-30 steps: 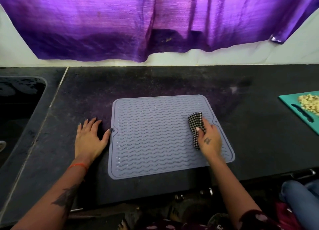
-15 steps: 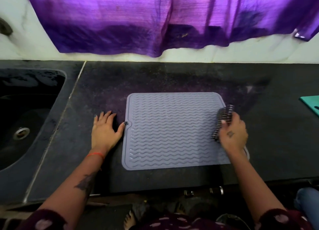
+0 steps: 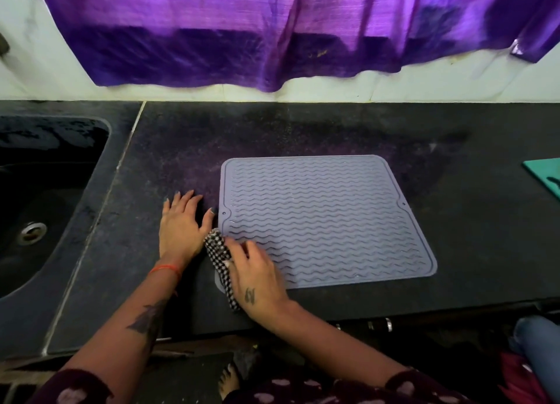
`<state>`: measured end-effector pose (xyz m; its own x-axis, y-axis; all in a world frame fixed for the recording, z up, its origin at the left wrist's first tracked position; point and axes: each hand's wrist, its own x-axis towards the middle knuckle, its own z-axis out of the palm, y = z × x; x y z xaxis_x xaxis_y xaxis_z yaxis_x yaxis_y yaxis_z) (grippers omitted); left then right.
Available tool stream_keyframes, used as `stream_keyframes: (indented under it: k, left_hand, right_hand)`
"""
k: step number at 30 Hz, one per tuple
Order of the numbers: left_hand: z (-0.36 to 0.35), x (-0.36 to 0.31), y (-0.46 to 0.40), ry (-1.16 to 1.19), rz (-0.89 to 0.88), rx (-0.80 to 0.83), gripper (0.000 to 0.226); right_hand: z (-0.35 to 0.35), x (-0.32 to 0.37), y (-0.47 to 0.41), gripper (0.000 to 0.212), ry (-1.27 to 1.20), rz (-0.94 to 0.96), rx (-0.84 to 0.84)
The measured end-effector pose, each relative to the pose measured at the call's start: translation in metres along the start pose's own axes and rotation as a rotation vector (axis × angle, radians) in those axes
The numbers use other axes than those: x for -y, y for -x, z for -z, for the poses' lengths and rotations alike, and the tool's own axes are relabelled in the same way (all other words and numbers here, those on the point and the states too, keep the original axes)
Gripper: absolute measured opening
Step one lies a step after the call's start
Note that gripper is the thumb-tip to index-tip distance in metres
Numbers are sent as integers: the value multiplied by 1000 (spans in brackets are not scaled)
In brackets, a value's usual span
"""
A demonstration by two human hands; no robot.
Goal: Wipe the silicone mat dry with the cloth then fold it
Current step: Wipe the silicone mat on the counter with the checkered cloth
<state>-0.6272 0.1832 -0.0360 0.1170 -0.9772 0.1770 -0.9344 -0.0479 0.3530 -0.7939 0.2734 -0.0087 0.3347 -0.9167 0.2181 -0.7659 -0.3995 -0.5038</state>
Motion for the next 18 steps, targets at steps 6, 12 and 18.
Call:
stream_keyframes:
  k: [6,12,18]
  left_hand:
    - [0,0,2,-31,-5,-24,78]
    - [-1,0,1,-30,-14,-30,83]
    - [0,-2,3,-22,-11,-34,85]
  right_hand:
    - [36,-60,19,42,106,-135,-159]
    - [81,-128,41,47,239,-344,-268]
    - [123,-182,61,50,207,-518,-247]
